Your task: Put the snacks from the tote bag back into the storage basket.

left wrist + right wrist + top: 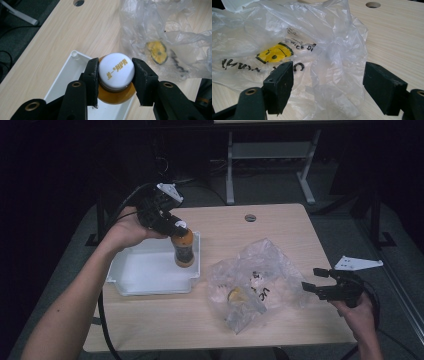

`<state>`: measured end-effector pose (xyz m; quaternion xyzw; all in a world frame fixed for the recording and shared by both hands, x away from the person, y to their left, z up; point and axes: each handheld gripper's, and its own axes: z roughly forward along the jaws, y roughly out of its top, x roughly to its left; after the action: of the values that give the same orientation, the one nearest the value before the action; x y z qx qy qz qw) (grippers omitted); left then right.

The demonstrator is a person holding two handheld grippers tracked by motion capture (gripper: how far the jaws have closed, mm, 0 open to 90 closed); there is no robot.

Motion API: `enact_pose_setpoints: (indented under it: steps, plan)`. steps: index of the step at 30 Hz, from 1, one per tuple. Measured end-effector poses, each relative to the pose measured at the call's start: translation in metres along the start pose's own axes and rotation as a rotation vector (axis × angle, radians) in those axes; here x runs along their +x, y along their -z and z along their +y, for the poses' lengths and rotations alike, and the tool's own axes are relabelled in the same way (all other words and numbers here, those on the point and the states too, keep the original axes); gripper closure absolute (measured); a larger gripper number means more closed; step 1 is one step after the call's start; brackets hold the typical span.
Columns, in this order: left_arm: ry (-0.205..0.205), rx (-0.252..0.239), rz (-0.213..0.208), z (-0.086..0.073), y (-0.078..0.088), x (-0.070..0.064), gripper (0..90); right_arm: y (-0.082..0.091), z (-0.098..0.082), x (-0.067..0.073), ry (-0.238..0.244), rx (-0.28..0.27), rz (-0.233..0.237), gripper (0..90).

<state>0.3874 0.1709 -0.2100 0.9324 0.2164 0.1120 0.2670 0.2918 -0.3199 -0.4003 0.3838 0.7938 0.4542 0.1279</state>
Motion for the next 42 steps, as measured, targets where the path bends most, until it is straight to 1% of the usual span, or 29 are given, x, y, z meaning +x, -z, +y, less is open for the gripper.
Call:
enact_pose_setpoints:
  steps: [3, 6, 10, 11, 15, 19, 22, 23, 27, 29, 30, 32, 36, 39, 42]
  plan:
    - [0.002, 0.002, 0.004, -0.005, -0.003, 0.001, 59.2, -0.001, -0.001, 0.0, 0.0, 0.006, -0.006, 24.2]
    - [0.02, 0.001, 0.001, -0.009, -0.006, 0.003, 59.2, -0.001, -0.002, 0.0, -0.004, 0.005, -0.005, 24.3]
    - [0.016, 0.011, -0.01, -0.012, -0.011, 0.003, 59.2, -0.002, -0.002, 0.0, -0.004, 0.009, -0.003, 24.2]
    - [0.017, 0.02, -0.013, -0.013, -0.012, 0.003, 59.2, -0.002, -0.002, 0.0, -0.003, 0.009, -0.004, 24.3]
    - [0.023, 0.02, -0.002, -0.016, -0.015, 0.004, 59.2, -0.001, -0.003, 0.0, -0.003, 0.011, -0.014, 24.3]
    - [0.03, 0.038, -0.01, -0.018, -0.019, 0.005, 59.1, -0.001, -0.003, 0.0, -0.002, 0.012, -0.014, 24.3]
    - [0.032, 0.033, -0.011, -0.019, -0.023, 0.005, 59.2, -0.002, -0.002, 0.0, 0.0, 0.013, -0.016, 24.3]
    - [0.038, 0.03, -0.012, -0.02, -0.025, 0.005, 59.2, -0.002, -0.002, 0.0, 0.001, 0.012, -0.016, 24.3]
    - [0.037, 0.042, -0.019, -0.023, -0.033, 0.006, 59.2, -0.002, -0.002, 0.001, 0.001, 0.013, -0.013, 24.3]
    - [0.047, 0.039, -0.026, -0.025, -0.038, 0.006, 59.2, -0.002, -0.002, 0.0, 0.0, 0.013, -0.014, 24.3]
    - [0.042, 0.045, -0.028, -0.026, -0.04, 0.006, 59.2, -0.002, -0.002, 0.0, 0.001, 0.012, -0.015, 24.3]
    - [0.048, 0.051, -0.035, -0.028, -0.045, 0.006, 59.2, -0.001, -0.002, 0.0, 0.002, 0.01, -0.017, 24.3]
    - [0.047, 0.068, -0.042, -0.03, -0.054, 0.006, 59.2, 0.0, -0.003, 0.0, 0.0, 0.009, -0.021, 24.3]
    - [0.046, 0.073, -0.047, -0.033, -0.059, 0.006, 59.2, 0.0, -0.003, 0.0, -0.002, 0.005, -0.02, 24.3]
    - [0.037, 0.079, -0.05, -0.035, -0.064, 0.006, 59.2, 0.0, -0.003, 0.0, 0.001, 0.009, -0.022, 24.4]
